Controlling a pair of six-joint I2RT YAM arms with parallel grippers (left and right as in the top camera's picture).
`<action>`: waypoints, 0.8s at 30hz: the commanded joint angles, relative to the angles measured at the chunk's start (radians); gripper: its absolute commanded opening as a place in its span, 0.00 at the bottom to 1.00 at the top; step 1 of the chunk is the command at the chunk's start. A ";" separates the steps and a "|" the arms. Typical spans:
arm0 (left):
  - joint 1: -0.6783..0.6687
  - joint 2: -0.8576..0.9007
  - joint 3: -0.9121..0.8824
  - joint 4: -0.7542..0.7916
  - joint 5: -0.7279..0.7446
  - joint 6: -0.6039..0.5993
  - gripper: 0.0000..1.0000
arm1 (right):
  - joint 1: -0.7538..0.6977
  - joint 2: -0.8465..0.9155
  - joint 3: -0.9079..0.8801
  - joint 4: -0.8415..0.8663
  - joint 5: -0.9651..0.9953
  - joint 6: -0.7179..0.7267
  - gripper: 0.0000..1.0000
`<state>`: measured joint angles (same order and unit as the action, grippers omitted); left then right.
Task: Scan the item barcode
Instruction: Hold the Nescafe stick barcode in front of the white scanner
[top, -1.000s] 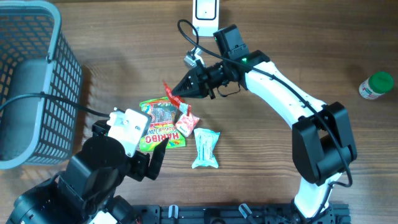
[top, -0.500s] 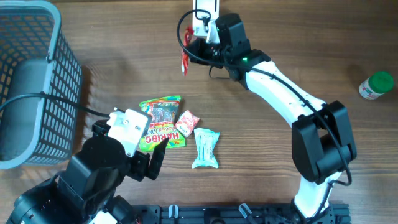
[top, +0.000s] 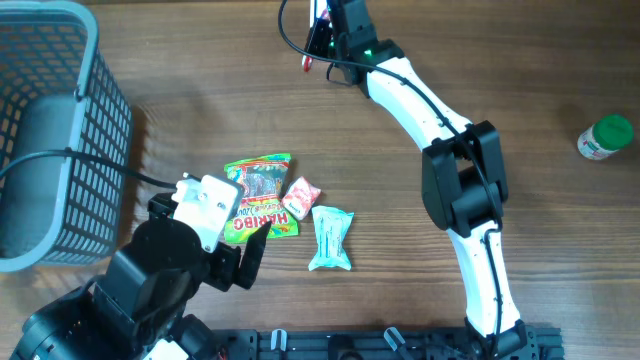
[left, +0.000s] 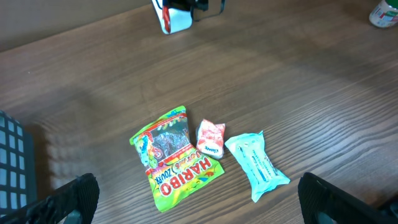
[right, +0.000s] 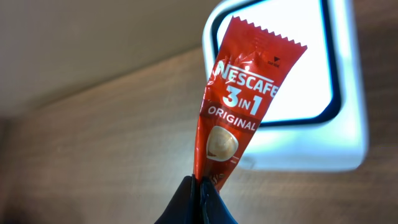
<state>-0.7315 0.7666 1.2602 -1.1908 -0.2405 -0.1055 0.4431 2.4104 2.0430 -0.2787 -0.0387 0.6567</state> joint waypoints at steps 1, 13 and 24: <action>0.003 -0.002 -0.002 0.000 0.005 0.020 1.00 | -0.003 0.005 0.055 0.032 0.122 -0.024 0.05; 0.003 -0.002 -0.002 0.000 0.005 0.020 1.00 | -0.045 0.043 0.066 -0.048 0.079 0.029 0.05; 0.003 -0.002 -0.002 0.000 0.005 0.020 1.00 | -0.128 -0.175 0.082 -0.600 0.263 0.078 0.04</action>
<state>-0.7315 0.7666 1.2602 -1.1904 -0.2405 -0.1055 0.3649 2.3692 2.0960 -0.7532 0.0723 0.6876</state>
